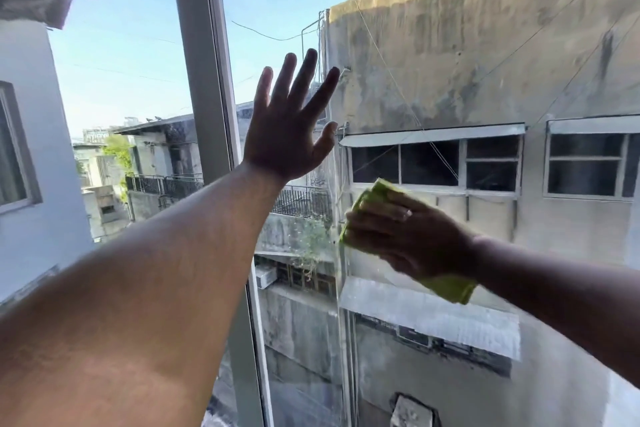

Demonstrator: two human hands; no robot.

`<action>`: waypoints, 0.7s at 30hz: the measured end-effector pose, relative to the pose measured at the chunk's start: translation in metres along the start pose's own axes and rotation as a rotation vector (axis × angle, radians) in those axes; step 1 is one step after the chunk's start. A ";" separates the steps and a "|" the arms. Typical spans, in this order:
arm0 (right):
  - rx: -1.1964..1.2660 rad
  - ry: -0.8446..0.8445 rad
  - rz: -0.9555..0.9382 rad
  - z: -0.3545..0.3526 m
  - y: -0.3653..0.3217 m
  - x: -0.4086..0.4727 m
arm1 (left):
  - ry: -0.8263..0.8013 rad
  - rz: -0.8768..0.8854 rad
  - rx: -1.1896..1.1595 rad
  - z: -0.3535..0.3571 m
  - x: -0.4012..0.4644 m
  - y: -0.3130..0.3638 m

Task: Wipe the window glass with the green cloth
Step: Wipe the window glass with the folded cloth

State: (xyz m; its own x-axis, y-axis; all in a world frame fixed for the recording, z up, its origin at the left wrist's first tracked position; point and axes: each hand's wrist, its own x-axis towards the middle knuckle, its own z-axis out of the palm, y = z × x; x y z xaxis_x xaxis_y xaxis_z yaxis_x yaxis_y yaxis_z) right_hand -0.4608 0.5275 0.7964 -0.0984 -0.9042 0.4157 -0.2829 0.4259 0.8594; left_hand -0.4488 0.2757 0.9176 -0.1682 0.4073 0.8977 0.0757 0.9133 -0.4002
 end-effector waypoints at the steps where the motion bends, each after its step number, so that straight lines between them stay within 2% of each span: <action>1: -0.006 0.018 0.113 -0.004 0.014 0.001 | 0.000 0.000 -0.001 0.001 0.000 -0.001; 3: 0.021 0.085 0.313 -0.011 0.020 0.017 | 0.001 -0.003 0.004 0.000 0.000 -0.001; 6: 0.088 0.159 0.497 -0.008 -0.022 0.058 | -0.003 0.006 0.003 0.002 -0.001 0.000; 8: 0.118 0.119 0.411 0.000 -0.070 0.080 | -0.016 0.002 -0.001 0.001 0.000 -0.002; 11: 0.093 -0.057 0.086 0.010 -0.125 0.068 | -0.057 0.000 -0.022 -0.003 0.001 -0.001; 12: 0.090 -0.088 0.025 0.012 -0.125 0.052 | -0.060 0.001 -0.027 -0.003 0.000 -0.001; 14: 0.073 -0.040 0.035 0.011 -0.087 0.019 | -0.042 0.006 -0.018 -0.002 0.001 -0.001; 16: 0.028 0.027 0.238 0.006 -0.020 -0.019 | -0.031 0.007 -0.010 -0.001 0.001 -0.002; 19: -0.067 0.036 0.766 -0.014 0.086 -0.067 | -0.031 0.003 0.006 0.001 -0.001 0.000; 21: -0.051 0.101 0.980 -0.024 0.114 -0.065 | -0.027 0.006 0.015 0.001 -0.001 -0.001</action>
State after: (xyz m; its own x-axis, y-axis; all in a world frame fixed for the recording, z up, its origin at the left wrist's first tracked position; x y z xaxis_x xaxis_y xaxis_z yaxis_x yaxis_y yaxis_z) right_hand -0.4638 0.6356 0.8741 -0.1847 -0.1445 0.9721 -0.0775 0.9882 0.1322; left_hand -0.4495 0.2743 0.9169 -0.1945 0.4124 0.8900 0.0624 0.9107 -0.4084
